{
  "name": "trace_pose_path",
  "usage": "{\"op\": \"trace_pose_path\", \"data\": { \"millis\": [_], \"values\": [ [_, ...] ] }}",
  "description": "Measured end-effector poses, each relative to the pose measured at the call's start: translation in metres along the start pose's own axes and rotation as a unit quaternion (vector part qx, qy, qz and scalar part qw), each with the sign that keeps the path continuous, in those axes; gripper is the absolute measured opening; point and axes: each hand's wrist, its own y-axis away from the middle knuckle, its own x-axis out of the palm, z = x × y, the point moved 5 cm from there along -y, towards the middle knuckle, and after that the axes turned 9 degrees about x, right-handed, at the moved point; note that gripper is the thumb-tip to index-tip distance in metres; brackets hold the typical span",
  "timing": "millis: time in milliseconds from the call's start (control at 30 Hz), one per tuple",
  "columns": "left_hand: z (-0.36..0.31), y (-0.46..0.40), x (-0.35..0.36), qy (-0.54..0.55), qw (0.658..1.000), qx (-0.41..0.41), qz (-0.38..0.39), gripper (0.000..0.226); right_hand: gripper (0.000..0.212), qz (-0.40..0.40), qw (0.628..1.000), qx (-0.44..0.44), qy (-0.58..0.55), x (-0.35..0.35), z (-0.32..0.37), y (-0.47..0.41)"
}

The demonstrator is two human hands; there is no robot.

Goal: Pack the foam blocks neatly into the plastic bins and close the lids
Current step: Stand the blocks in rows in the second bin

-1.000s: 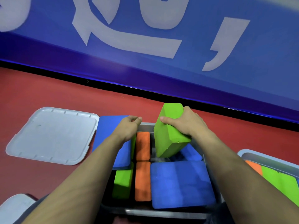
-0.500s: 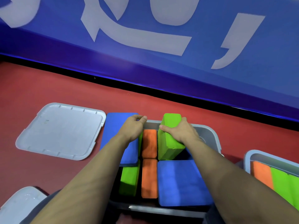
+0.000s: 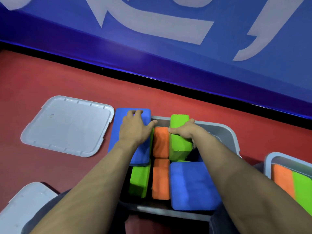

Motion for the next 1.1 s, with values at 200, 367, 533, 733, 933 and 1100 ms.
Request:
{"op": "trace_pose_path", "data": {
  "millis": [200,367,533,733,933,1100],
  "values": [
    [0.015,0.001,0.017,-0.105,0.990,-0.029,0.088,0.112,0.136,0.000,0.999,-0.004,0.046,-0.009,-0.001,-0.011],
    [0.021,0.006,0.024,-0.152,0.973,-0.087,0.150,0.127,0.138,-0.024,0.998,-0.021,0.050,-0.009,0.003,-0.020],
    [0.025,0.012,0.028,-0.139,0.961,-0.149,0.185,0.134,0.127,-0.017,1.000,-0.013,0.004,0.004,-0.010,-0.032],
    [0.027,0.009,0.029,-0.135,0.959,-0.153,0.194,0.137,0.133,-0.010,0.999,-0.038,-0.023,0.022,-0.024,-0.064],
    [0.033,0.007,0.029,-0.143,0.959,-0.146,0.196,0.139,0.135,-0.028,0.999,-0.043,-0.013,0.041,-0.036,-0.103],
    [0.036,0.004,0.030,-0.145,0.959,-0.143,0.196,0.138,0.120,-0.032,0.998,-0.039,-0.023,0.050,-0.039,-0.111]
  ]
}}
